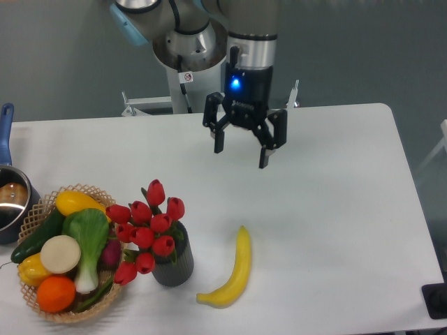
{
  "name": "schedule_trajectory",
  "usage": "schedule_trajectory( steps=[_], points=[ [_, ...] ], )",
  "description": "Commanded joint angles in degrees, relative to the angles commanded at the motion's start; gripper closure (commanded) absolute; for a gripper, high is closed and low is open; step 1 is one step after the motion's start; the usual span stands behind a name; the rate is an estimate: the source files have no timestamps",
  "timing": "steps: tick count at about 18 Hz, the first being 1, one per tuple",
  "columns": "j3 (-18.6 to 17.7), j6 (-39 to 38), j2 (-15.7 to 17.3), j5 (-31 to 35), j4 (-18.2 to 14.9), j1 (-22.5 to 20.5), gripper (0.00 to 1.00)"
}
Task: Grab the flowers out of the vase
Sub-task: 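Lower the open gripper down onto the tulip stems above the vase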
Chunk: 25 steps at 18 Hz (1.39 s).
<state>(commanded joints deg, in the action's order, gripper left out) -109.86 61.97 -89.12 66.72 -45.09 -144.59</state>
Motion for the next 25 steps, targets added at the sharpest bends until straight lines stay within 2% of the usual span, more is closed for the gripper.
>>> schedule_trajectory(
  steps=[4, 7, 11, 14, 19, 25],
  points=[
    [0.0, -3.0, -1.4, -9.1, 0.0, 0.0, 0.00],
    [-0.1, -4.0, -2.5, -12.5, 0.0, 0.0, 0.00],
    [-0.1, -4.7, -5.0, -20.0, 0.0, 0.0, 0.00],
    [0.3, -4.7, -6.2, -21.8, 0.0, 0.0, 0.00],
    [3.2, -4.6, -11.0, -21.8, 1.7, 0.0, 0.00],
    [4.7, -4.6, -12.5, -22.0, 1.8, 0.1, 0.00]
  ],
)
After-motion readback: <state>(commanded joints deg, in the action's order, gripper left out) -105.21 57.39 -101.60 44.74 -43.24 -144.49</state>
